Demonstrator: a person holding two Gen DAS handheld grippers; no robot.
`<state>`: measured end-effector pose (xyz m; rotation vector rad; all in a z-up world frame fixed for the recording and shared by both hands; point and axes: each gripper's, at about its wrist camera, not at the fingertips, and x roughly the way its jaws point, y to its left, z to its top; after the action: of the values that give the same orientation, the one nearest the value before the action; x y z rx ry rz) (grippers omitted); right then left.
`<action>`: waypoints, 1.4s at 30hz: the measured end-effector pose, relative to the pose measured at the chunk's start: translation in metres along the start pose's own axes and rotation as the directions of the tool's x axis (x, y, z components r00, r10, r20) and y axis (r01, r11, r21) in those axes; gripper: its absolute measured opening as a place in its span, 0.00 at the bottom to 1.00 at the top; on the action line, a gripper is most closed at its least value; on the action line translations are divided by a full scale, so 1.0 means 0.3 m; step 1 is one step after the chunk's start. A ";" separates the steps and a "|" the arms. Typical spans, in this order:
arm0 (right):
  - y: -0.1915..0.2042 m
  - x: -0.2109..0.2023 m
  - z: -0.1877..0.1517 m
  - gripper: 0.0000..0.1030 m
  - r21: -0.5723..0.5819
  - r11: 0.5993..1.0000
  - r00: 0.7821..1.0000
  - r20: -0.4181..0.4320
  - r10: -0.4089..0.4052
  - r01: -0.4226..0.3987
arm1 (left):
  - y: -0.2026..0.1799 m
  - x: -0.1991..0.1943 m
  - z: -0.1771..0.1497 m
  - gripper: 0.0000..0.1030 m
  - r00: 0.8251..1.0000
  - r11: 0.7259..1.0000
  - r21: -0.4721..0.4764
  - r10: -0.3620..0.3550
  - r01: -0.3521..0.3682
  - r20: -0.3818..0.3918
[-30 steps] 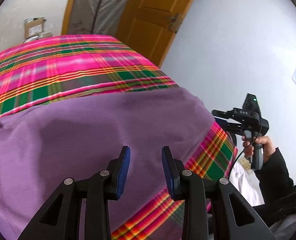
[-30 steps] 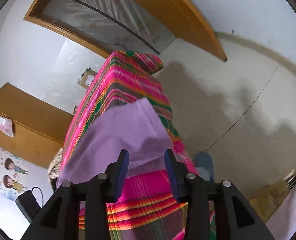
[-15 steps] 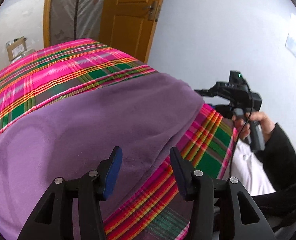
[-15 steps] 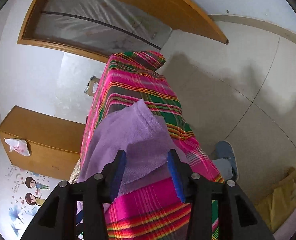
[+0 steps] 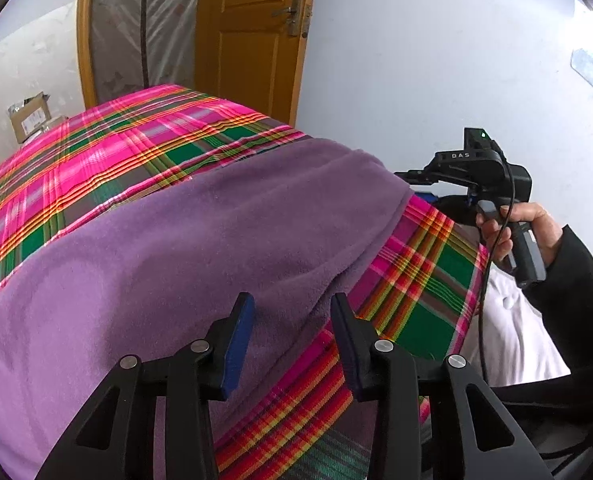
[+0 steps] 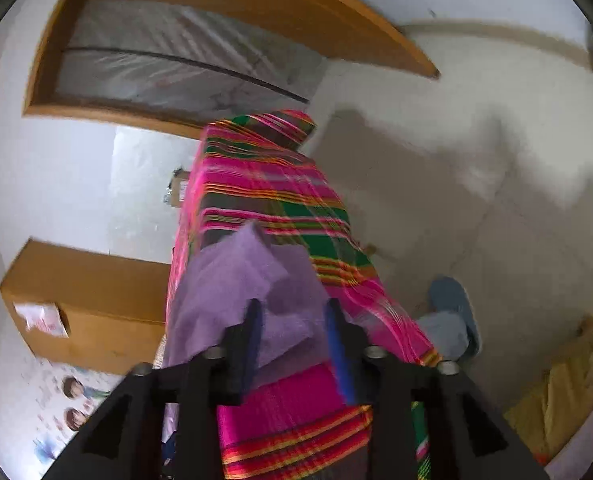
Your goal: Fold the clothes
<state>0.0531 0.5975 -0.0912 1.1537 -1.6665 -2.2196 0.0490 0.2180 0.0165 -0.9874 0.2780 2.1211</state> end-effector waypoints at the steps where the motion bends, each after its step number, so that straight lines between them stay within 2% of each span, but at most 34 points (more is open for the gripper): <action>1: -0.011 0.010 0.000 0.41 0.018 1.000 1.000 -0.019 0.008 -0.008 | -0.003 0.007 0.002 0.40 1.000 1.000 0.004 0.002 -0.001 -0.005; 3: -0.024 0.032 0.000 0.41 0.041 0.999 0.998 -0.051 0.028 -0.026 | -0.010 0.014 0.003 0.40 1.000 1.000 0.011 0.003 -0.003 -0.008; 10: -0.029 0.049 0.012 0.36 0.047 0.997 0.996 -0.068 0.065 -0.061 | -0.018 0.025 0.016 0.16 1.000 1.000 0.013 -0.001 0.001 -0.009; 14: -0.044 0.055 0.020 0.36 0.076 0.995 0.993 -0.085 0.078 -0.071 | -0.023 0.031 0.021 0.16 1.000 1.000 0.018 0.000 0.001 -0.010; 17: -0.077 0.077 0.022 0.37 0.155 0.983 0.986 -0.125 0.115 -0.095 | -0.026 0.037 0.024 0.11 1.000 1.000 0.023 -0.001 0.001 -0.010; 21: -0.081 0.098 0.025 0.37 0.174 0.976 0.979 -0.133 0.154 -0.129 | -0.027 0.032 0.029 0.07 1.000 1.000 0.019 -0.007 0.007 -0.001; 22: -0.078 0.099 0.027 0.34 0.176 0.975 0.978 -0.131 0.161 -0.137 | -0.026 0.029 0.030 0.06 1.000 1.000 0.018 -0.009 0.009 0.002; 23: -0.076 0.098 0.029 0.30 0.173 0.975 0.979 -0.124 0.164 -0.141 | -0.026 0.024 0.031 0.06 1.000 1.000 0.017 -0.012 0.012 0.006; 24: -0.072 0.094 0.030 0.17 0.166 0.976 0.980 -0.115 0.165 -0.144 | -0.026 0.019 0.032 0.05 1.000 1.000 0.016 -0.015 0.014 0.011; 25: -0.067 0.088 0.032 0.11 0.158 0.976 0.980 -0.105 0.168 -0.150 | -0.026 0.013 0.033 0.05 1.000 1.000 0.015 -0.017 0.017 0.016; 27: -0.057 0.070 0.036 0.07 0.141 0.977 0.982 -0.082 0.171 -0.159 | -0.025 0.003 0.034 0.05 0.999 1.000 0.013 -0.022 0.021 0.025; 35: 0.014 -0.085 0.068 0.05 0.038 0.983 0.983 0.061 0.175 -0.177 | -0.037 -0.018 0.043 0.04 0.998 0.999 0.020 -0.043 0.042 0.046; 39: 0.043 -0.131 0.076 0.04 0.001 0.986 0.983 0.089 0.163 -0.164 | -0.053 -0.011 0.040 0.01 0.997 0.997 0.032 -0.067 0.066 0.039; 42: 0.048 -0.137 0.075 0.04 0.002 0.987 0.982 0.097 0.163 -0.164 | -0.054 -0.006 0.038 0.01 0.998 0.998 0.031 -0.058 0.057 0.039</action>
<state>0.0627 0.6308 -0.0564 0.8895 -1.7418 -2.1986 0.0550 0.2335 0.0274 -0.9235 0.2577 2.0766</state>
